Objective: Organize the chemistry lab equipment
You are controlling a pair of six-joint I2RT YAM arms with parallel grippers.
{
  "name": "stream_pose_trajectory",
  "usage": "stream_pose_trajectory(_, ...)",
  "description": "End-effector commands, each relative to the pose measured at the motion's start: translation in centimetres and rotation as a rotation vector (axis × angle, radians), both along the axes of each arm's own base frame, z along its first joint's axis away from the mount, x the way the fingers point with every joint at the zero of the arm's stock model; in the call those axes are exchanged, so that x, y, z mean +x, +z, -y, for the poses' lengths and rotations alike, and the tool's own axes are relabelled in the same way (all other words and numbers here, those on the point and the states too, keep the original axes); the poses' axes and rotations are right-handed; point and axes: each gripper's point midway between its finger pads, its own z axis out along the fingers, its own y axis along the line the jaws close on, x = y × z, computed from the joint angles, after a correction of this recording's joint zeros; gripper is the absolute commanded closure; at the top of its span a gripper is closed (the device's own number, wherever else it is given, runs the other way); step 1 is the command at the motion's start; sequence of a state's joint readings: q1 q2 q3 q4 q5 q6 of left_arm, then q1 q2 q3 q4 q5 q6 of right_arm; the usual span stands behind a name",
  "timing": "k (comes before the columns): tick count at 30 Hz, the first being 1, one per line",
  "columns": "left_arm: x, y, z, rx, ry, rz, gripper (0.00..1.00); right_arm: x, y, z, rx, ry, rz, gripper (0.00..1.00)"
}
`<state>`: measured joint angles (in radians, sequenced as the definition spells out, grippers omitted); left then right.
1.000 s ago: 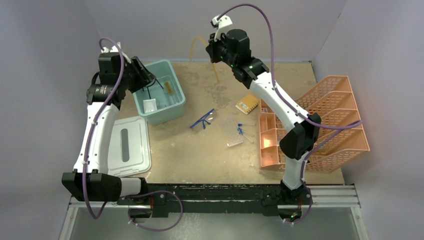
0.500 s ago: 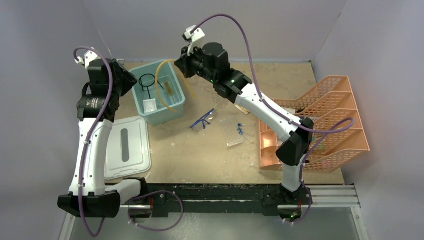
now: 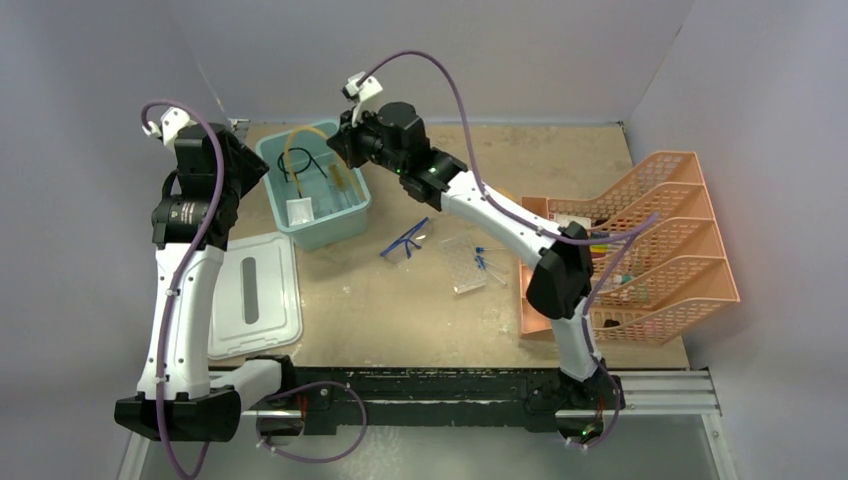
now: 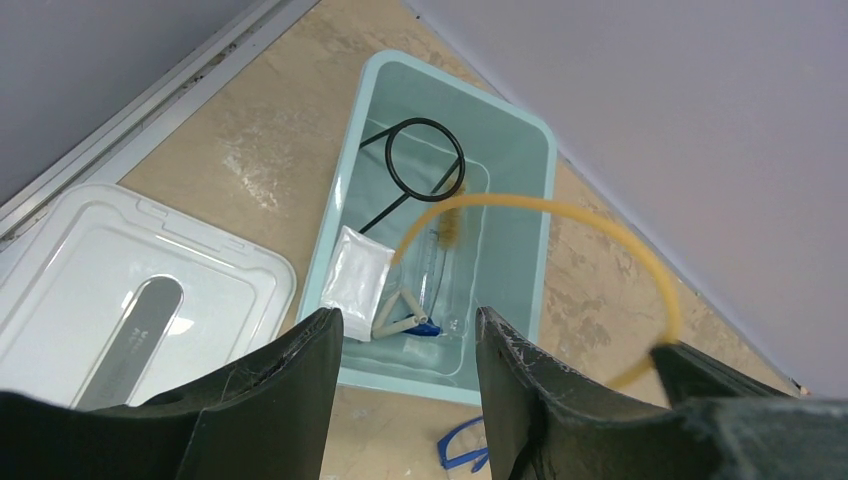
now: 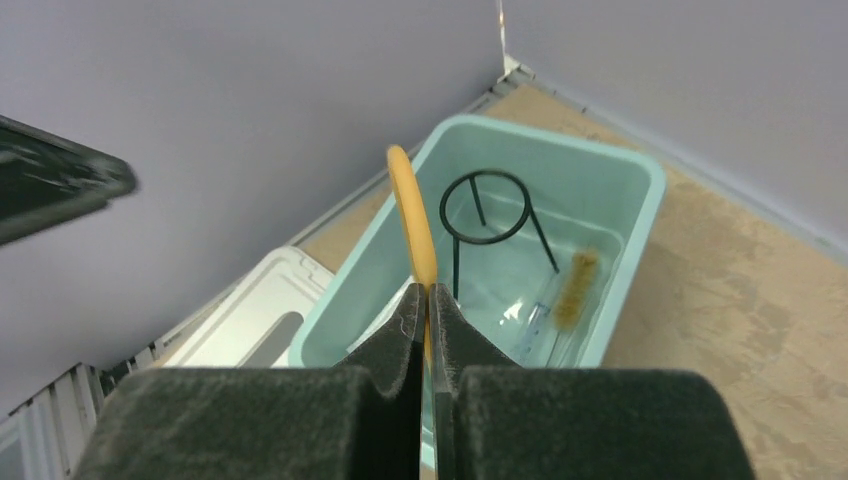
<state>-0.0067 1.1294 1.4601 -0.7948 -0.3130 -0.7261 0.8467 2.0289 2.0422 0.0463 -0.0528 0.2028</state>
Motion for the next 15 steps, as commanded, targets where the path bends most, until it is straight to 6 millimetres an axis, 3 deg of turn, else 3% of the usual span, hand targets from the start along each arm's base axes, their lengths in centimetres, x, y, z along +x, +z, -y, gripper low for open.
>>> stream_pose_trajectory(1, -0.5, 0.6, -0.5, -0.005, 0.028, 0.032, 0.49, 0.3, 1.4, -1.6, 0.085, 0.038, 0.029, 1.00)
stream_pose_trajectory(9, -0.3, 0.0, -0.3, -0.009, 0.018, 0.016, 0.49, 1.3, -3.2, -4.3, 0.045, 0.092, -0.024, 1.00)
stream_pose_trajectory(15, -0.1, -0.6, 0.0, -0.015, 0.006, 0.007, 0.49, 1.8, -7.4, -5.2, -0.007, 0.104, -0.070, 1.00)
